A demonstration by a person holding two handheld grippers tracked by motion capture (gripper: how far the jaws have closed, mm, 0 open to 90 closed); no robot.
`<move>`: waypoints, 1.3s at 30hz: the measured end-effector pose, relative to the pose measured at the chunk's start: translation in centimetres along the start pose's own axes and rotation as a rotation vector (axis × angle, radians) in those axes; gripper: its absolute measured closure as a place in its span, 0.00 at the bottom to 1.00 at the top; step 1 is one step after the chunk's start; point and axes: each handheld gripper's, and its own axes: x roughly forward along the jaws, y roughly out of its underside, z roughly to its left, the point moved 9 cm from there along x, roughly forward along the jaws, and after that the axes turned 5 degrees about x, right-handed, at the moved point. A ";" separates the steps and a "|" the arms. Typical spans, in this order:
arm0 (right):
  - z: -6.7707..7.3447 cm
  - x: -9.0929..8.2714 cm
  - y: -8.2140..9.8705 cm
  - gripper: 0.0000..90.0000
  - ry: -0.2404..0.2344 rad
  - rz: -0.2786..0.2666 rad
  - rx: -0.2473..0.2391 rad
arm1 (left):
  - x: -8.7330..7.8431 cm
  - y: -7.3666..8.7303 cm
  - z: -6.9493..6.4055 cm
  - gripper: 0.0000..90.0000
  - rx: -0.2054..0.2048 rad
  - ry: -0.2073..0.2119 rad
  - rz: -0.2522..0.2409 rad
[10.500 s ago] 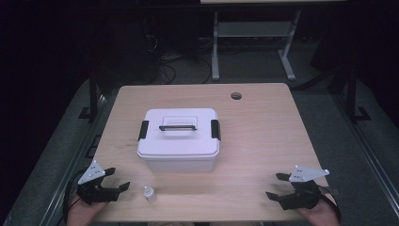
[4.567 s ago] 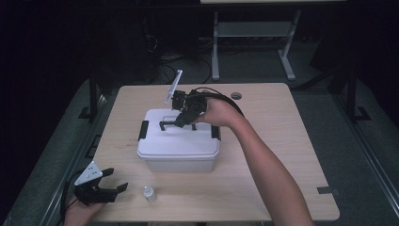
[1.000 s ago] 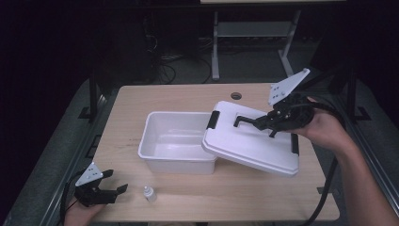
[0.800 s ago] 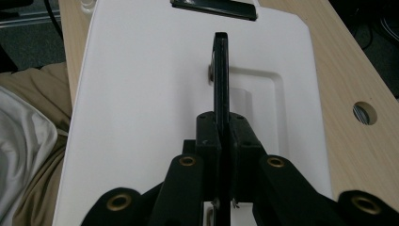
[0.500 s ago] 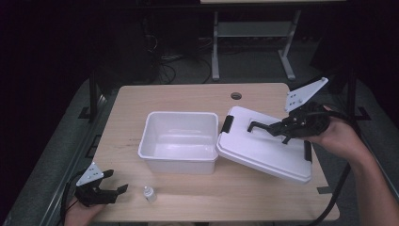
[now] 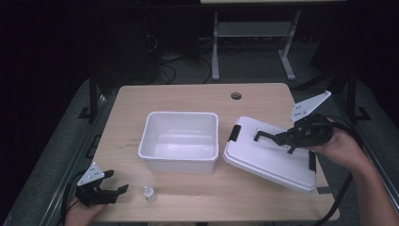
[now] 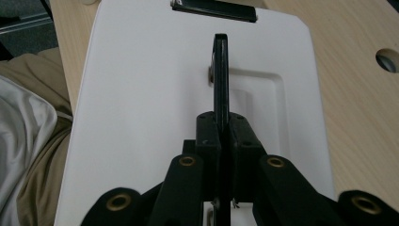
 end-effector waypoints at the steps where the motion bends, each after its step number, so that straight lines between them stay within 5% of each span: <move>1: -0.1 0.2 0.2 0.93 0.001 0.001 0.002 | 0.0 0.0 0.0 0.18 0.000 -0.001 -0.002; 12: -0.7 2.2 2.5 0.93 -0.011 0.015 0.043 | 0.1 -0.1 -0.1 0.18 0.008 0.004 0.005; 28: -1.5 7.3 5.5 0.93 -0.062 0.078 0.094 | 0.0 -0.3 0.0 0.18 0.007 -0.007 -0.014; 39: -2.2 9.0 6.8 0.93 -0.042 0.096 0.125 | 0.1 -0.1 -0.1 0.18 0.011 -0.005 -0.001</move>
